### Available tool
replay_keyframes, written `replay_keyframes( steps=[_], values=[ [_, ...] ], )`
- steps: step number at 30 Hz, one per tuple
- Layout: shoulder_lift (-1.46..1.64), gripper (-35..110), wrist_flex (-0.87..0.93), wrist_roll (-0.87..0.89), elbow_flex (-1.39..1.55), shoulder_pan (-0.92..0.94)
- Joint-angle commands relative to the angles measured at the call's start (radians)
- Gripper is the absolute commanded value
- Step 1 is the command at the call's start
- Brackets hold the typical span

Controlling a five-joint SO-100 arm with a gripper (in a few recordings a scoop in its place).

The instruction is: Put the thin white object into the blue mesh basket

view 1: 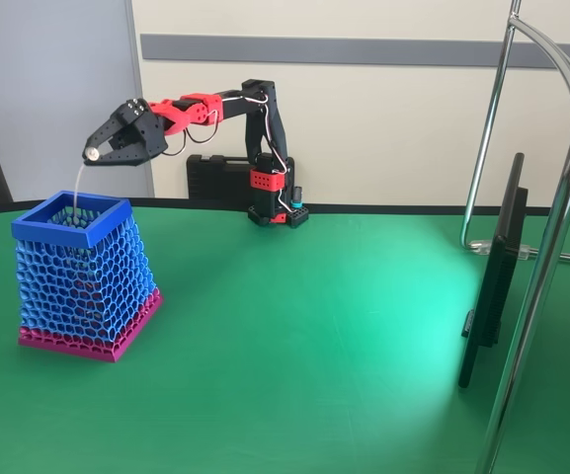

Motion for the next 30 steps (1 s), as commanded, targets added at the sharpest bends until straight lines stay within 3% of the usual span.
replay_keyframes(
  steps=[1, 12, 30],
  values=[
    [0.021, 5, 0.04, 0.049, -0.017, -0.009],
    [0.215, 17, 0.11, 0.169, 0.183, 0.049],
    [0.534, 18, 0.0, -0.029, 0.555, 0.133]
  ],
)
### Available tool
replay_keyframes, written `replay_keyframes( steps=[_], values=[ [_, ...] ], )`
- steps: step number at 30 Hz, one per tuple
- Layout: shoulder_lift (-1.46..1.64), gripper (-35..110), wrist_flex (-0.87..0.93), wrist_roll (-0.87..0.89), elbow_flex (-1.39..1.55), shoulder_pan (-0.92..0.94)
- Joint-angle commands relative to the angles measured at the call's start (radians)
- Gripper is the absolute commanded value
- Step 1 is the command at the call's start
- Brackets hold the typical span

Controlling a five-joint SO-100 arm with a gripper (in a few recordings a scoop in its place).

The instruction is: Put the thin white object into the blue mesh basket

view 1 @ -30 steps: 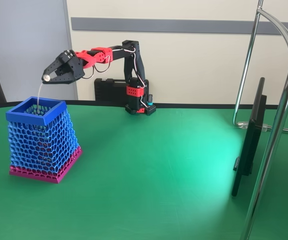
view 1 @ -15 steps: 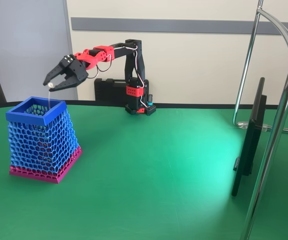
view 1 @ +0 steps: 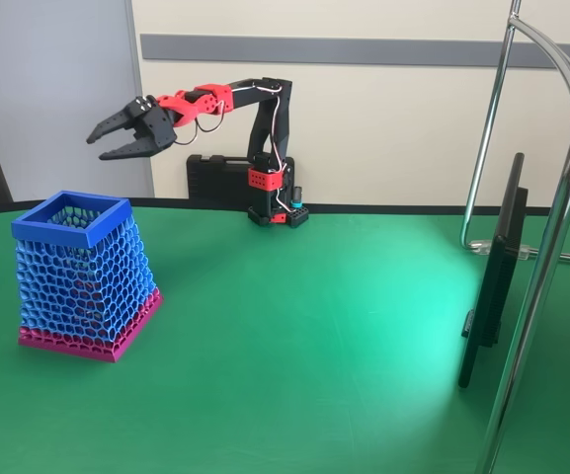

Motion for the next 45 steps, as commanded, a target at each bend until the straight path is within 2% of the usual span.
replay_keyframes(
  steps=[1, 22, 32, 35, 45],
  values=[
    [0.098, 18, -0.028, -0.057, 0.054, -0.023],
    [0.73, 14, -0.012, -0.417, 0.775, -0.327],
    [1.169, 15, 0.029, -0.586, 1.175, -0.482],
    [1.29, 15, 0.133, -0.6, 1.236, -0.529],
    [1.41, 15, 0.382, -0.603, 1.236, -0.571]
  ],
)
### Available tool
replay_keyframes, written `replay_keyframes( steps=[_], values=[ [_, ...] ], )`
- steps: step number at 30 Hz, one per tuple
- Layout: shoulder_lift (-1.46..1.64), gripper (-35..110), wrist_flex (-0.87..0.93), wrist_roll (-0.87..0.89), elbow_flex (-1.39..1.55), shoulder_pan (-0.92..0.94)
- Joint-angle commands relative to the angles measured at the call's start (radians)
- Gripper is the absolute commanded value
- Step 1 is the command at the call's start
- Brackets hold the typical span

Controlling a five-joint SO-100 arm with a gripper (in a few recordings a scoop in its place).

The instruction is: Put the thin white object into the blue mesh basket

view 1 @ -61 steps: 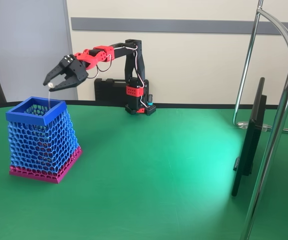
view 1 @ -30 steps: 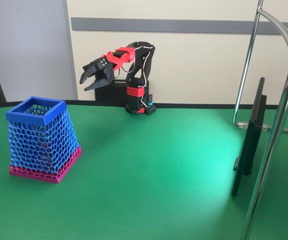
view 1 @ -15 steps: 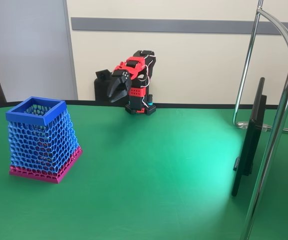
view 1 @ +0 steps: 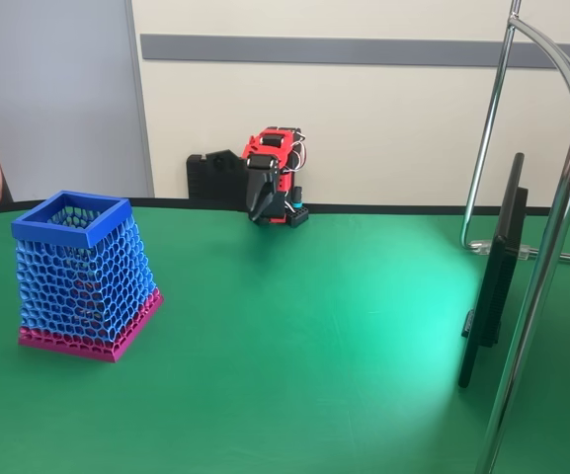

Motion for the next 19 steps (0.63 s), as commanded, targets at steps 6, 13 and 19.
replay_keyframes(
  steps=[6, 13, 19],
  values=[
    [0.106, 13, 0.215, 0.018, 0.008, -0.055],
    [0.104, 10, 0.29, 0.038, 0.008, -0.086],
    [0.106, 4, 0.321, 0.049, 0.008, -0.112]
  ],
)
